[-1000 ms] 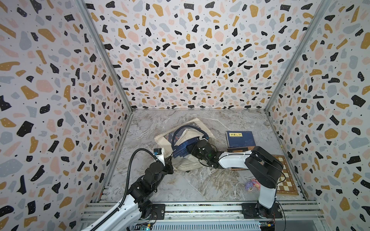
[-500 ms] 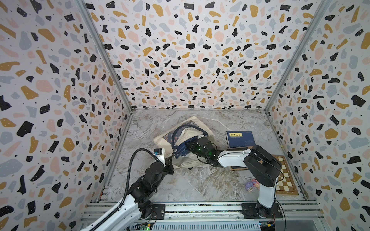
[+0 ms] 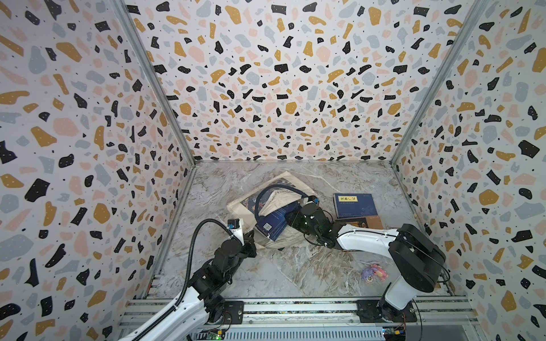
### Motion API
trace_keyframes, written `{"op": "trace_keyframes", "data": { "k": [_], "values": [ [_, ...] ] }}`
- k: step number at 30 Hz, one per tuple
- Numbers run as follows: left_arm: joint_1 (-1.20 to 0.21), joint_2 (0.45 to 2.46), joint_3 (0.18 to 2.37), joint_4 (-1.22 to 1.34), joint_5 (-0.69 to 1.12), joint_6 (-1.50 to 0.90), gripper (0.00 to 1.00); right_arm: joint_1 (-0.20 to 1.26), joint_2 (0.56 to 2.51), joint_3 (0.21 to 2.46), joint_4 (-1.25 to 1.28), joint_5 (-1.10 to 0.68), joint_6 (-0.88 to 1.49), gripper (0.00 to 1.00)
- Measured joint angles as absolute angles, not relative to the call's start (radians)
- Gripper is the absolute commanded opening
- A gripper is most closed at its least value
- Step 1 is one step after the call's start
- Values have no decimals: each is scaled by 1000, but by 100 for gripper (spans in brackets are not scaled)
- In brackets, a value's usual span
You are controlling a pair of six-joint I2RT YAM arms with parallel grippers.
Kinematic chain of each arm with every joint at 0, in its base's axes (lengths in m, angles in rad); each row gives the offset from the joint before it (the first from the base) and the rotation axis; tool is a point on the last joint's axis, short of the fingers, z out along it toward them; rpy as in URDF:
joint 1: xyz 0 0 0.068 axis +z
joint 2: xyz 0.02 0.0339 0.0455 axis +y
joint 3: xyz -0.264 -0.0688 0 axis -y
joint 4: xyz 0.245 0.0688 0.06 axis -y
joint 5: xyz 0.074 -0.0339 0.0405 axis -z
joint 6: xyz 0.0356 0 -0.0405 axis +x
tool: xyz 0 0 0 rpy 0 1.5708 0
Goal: Take out the books from the canvas bag
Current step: Pick up the book from the canvas bag.
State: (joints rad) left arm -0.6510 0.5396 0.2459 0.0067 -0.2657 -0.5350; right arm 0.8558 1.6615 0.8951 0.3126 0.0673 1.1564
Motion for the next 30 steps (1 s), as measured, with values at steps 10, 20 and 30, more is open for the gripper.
{"op": "trace_keyframes", "data": {
  "k": [10,20,30],
  "values": [
    [-651,540,246,1,-265,-535,0,849,1655,824,360,39,1156,53],
    [-651,545,246,1,-262,-535,0,851,1666,739,506,9,1192,46],
    [-651,538,246,1,-263,-535,0,855,1796,744,643,-31,1197,39]
  ]
}}
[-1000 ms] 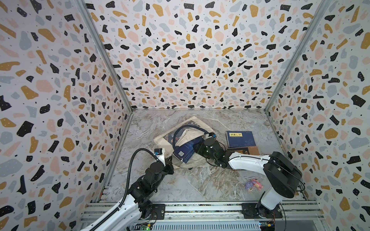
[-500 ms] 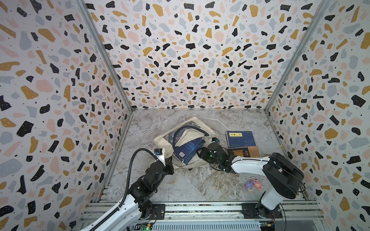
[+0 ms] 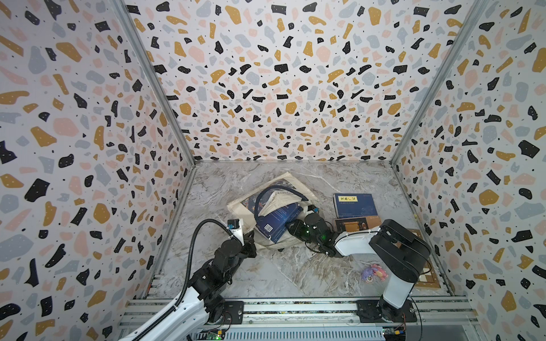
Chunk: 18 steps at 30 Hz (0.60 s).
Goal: Take out the books from the canvas bag
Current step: Pick up the book from the canvas bag.
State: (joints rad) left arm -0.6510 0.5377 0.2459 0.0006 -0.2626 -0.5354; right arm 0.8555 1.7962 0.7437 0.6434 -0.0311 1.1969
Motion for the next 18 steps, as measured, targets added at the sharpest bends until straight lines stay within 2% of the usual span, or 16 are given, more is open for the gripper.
{"op": "trace_keyframes", "data": {
  "k": [7,18],
  "values": [
    [-651,540,246,1,-263,-535,0,868,1802,730,723,-1,1214,38],
    [-651,538,246,1,-263,-535,0,868,1861,731,845,17,1197,16]
  ]
}}
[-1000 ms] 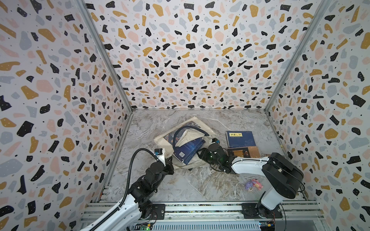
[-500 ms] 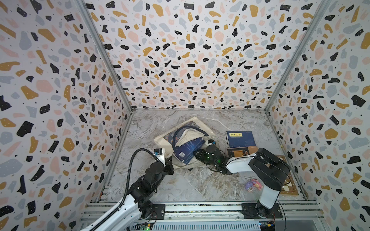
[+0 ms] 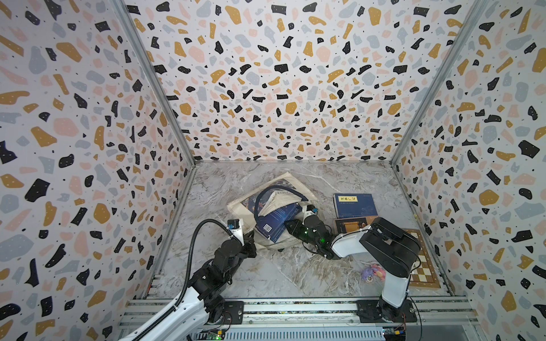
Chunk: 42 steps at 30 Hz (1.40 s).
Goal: Take out the books from the canvas bag
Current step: Pick up the book from the canvas bag.
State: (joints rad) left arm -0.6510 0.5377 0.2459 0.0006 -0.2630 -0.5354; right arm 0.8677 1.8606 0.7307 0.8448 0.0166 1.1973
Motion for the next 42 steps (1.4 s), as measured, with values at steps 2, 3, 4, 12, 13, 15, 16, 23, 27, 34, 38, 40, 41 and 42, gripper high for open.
{"op": "trace_keyframes", "data": {
  "k": [2,3,4,12,13,15,16,23,27,34,38,40,41,42],
  "values": [
    [-651,538,246,1,-263,-535,0,867,1852,730,862,16,1200,10],
    [-651,538,246,1,-263,-535,0,867,1845,730,863,17,1205,8],
    [-651,540,246,1,-263,-535,0,867,1833,728,860,19,1204,7],
    [-651,540,246,0,-263,-535,0,889,1583,700,650,94,1200,6],
    [-651,540,246,1,-263,-535,0,892,1554,700,620,105,1200,6],
    [-651,539,246,1,-263,-535,0,892,1523,697,587,114,1202,9],
    [-651,539,246,1,-263,-535,0,892,1519,693,581,116,1203,11],
    [-651,539,246,0,-263,-536,0,872,1613,660,608,52,1221,25],
    [-651,538,246,0,-263,-535,0,871,1674,649,654,18,1231,31],
    [-651,539,246,0,-263,-535,0,872,1711,649,766,4,1228,42],
    [-651,540,246,0,-263,-535,0,873,1741,649,809,5,1223,36],
    [-651,540,246,0,-263,-535,0,874,1755,650,819,6,1217,26],
    [-651,540,246,0,-263,-535,0,874,1758,650,821,6,1215,21],
    [-651,540,246,0,-263,-535,0,875,1763,650,824,8,1216,17]
  ]
}}
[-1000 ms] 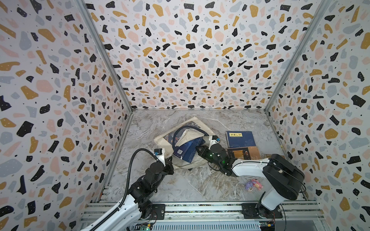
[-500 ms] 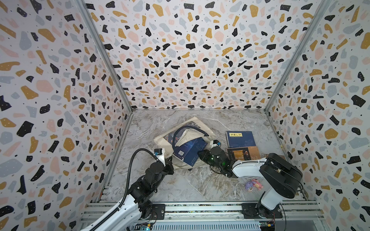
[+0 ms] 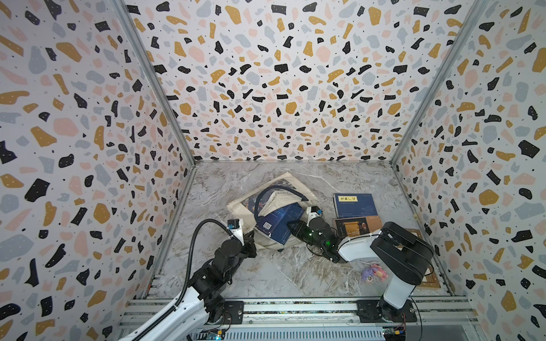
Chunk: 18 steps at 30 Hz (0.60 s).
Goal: Take out the books from the canvas bag
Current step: Pick up the book from the canvas bag.
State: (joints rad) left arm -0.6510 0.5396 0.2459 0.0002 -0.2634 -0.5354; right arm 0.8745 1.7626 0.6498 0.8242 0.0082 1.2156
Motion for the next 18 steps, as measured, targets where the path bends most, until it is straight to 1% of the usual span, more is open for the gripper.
{"op": "trace_keyframes", "data": {
  "k": [4,8,18],
  "values": [
    [-651,539,246,0,-263,-535,0,876,1756,646,852,12,1225,5],
    [-651,540,246,0,-263,-536,0,876,1691,588,847,23,1224,0],
    [-651,551,246,0,-270,-540,0,877,1391,467,742,53,1145,0]
  ]
}}
